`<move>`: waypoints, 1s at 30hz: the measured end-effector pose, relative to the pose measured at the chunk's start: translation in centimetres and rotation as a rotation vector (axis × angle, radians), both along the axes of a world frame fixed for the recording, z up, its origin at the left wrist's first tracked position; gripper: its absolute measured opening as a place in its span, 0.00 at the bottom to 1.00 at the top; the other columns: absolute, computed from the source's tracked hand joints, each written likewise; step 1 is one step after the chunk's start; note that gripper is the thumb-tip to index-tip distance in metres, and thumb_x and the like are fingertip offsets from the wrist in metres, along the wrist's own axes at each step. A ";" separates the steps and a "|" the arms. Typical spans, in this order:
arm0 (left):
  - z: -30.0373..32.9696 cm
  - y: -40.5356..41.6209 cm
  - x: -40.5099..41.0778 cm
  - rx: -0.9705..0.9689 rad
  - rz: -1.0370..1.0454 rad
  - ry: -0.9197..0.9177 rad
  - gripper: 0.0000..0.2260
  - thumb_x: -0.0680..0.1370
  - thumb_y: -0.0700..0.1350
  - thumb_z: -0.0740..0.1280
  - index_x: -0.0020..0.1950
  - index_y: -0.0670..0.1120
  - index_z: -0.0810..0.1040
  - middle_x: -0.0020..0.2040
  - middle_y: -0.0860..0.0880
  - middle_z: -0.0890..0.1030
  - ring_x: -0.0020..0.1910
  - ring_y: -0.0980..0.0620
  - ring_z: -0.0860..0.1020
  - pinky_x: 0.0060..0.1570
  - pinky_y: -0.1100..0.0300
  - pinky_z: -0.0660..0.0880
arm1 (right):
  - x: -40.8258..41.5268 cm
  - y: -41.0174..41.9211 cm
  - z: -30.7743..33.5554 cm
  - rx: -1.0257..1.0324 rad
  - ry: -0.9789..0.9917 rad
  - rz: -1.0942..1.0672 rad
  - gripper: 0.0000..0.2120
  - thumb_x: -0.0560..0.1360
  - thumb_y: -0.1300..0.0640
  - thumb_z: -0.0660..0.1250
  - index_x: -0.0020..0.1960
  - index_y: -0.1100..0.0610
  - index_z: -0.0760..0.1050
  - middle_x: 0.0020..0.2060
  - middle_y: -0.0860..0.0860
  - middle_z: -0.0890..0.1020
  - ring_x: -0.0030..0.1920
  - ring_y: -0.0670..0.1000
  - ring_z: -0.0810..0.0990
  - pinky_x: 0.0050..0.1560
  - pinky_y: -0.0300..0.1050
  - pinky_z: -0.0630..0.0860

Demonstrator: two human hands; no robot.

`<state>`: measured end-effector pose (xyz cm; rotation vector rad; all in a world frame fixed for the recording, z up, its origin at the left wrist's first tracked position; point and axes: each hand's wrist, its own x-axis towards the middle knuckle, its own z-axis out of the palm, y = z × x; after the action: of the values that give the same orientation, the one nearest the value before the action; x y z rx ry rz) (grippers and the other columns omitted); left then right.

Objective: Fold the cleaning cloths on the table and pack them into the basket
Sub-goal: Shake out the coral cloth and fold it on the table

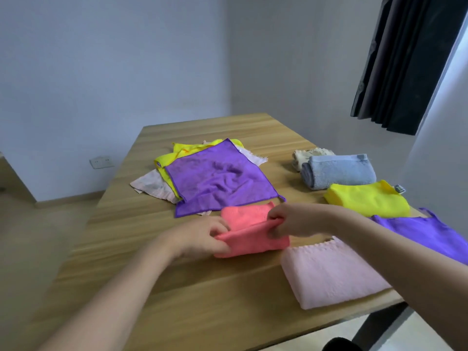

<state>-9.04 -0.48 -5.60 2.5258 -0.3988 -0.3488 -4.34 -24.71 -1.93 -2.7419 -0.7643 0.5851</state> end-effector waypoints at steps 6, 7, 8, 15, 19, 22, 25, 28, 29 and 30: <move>-1.0 -1.1 3.5 -0.211 0.388 -0.146 0.11 0.77 0.48 0.67 0.37 0.48 0.71 0.33 0.54 0.72 0.34 0.54 0.70 0.37 0.57 0.66 | 3.4 0.9 -1.8 0.375 0.192 -0.304 0.04 0.75 0.56 0.65 0.42 0.54 0.72 0.35 0.54 0.75 0.35 0.55 0.75 0.34 0.44 0.72; -1.4 -1.6 4.0 -0.206 0.445 -0.181 0.10 0.77 0.48 0.66 0.38 0.47 0.71 0.33 0.53 0.72 0.34 0.53 0.70 0.37 0.56 0.66 | 4.0 1.0 -2.4 0.401 0.168 -0.337 0.05 0.75 0.55 0.65 0.41 0.53 0.71 0.35 0.54 0.75 0.35 0.55 0.76 0.33 0.43 0.72; -1.8 -2.1 4.5 -0.212 0.495 -0.200 0.09 0.77 0.48 0.66 0.40 0.47 0.71 0.34 0.52 0.72 0.36 0.51 0.71 0.39 0.55 0.68 | 4.6 1.2 -3.0 0.390 0.106 -0.353 0.07 0.76 0.54 0.64 0.40 0.53 0.70 0.34 0.54 0.75 0.35 0.55 0.76 0.31 0.42 0.71; -5.9 -4.3 5.1 -0.021 0.661 -0.492 0.14 0.77 0.44 0.61 0.63 0.49 0.74 0.60 0.46 0.73 0.55 0.40 0.77 0.55 0.49 0.72 | 6.0 2.4 -8.7 0.309 -0.393 -0.491 0.14 0.77 0.44 0.59 0.59 0.50 0.71 0.57 0.49 0.74 0.58 0.55 0.76 0.54 0.49 0.71; -6.1 -4.1 5.5 0.072 0.695 -0.480 0.14 0.78 0.46 0.59 0.63 0.50 0.75 0.61 0.47 0.73 0.56 0.41 0.76 0.57 0.51 0.70 | 6.2 2.1 -9.2 0.354 -0.412 -0.498 0.14 0.77 0.44 0.59 0.60 0.45 0.73 0.57 0.47 0.73 0.58 0.53 0.76 0.54 0.48 0.71; -6.2 -3.7 5.7 0.063 0.690 -0.495 0.12 0.79 0.46 0.59 0.60 0.49 0.76 0.59 0.46 0.74 0.55 0.40 0.77 0.55 0.50 0.70 | 6.7 2.0 -9.0 0.369 -0.378 -0.480 0.13 0.77 0.44 0.60 0.59 0.45 0.74 0.56 0.45 0.75 0.58 0.51 0.76 0.55 0.47 0.71; -6.6 -3.2 6.1 -0.005 0.694 -0.514 0.10 0.78 0.44 0.61 0.57 0.47 0.77 0.56 0.44 0.76 0.55 0.39 0.77 0.55 0.48 0.71 | 7.0 2.6 -8.9 0.384 -0.372 -0.442 0.11 0.77 0.48 0.60 0.57 0.44 0.74 0.56 0.45 0.75 0.57 0.50 0.76 0.54 0.47 0.71; -6.6 -3.6 6.1 -0.133 0.787 -0.468 0.06 0.75 0.43 0.64 0.51 0.48 0.77 0.53 0.45 0.78 0.55 0.41 0.77 0.56 0.49 0.71 | 7.7 2.6 -8.0 0.327 -0.303 -0.332 0.10 0.74 0.56 0.60 0.53 0.49 0.75 0.53 0.51 0.78 0.55 0.56 0.78 0.52 0.48 0.74; -6.4 -4.3 6.1 -0.151 0.804 -0.445 0.05 0.75 0.43 0.64 0.50 0.48 0.76 0.52 0.45 0.78 0.54 0.42 0.76 0.56 0.50 0.70 | 8.0 2.1 -7.3 0.282 -0.274 -0.306 0.12 0.73 0.58 0.59 0.53 0.51 0.75 0.53 0.53 0.80 0.54 0.57 0.78 0.52 0.48 0.75; -6.3 -5.0 6.2 -0.162 0.806 -0.426 0.05 0.74 0.43 0.64 0.49 0.49 0.76 0.52 0.46 0.79 0.54 0.42 0.77 0.55 0.51 0.70 | 8.5 1.7 -6.5 0.215 -0.250 -0.284 0.13 0.73 0.59 0.59 0.54 0.52 0.76 0.53 0.54 0.80 0.54 0.58 0.78 0.52 0.48 0.76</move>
<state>-2.81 -5.44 -11.88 2.3524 0.4307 0.5102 4.13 -23.03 -8.44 -2.6792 -0.4415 0.0965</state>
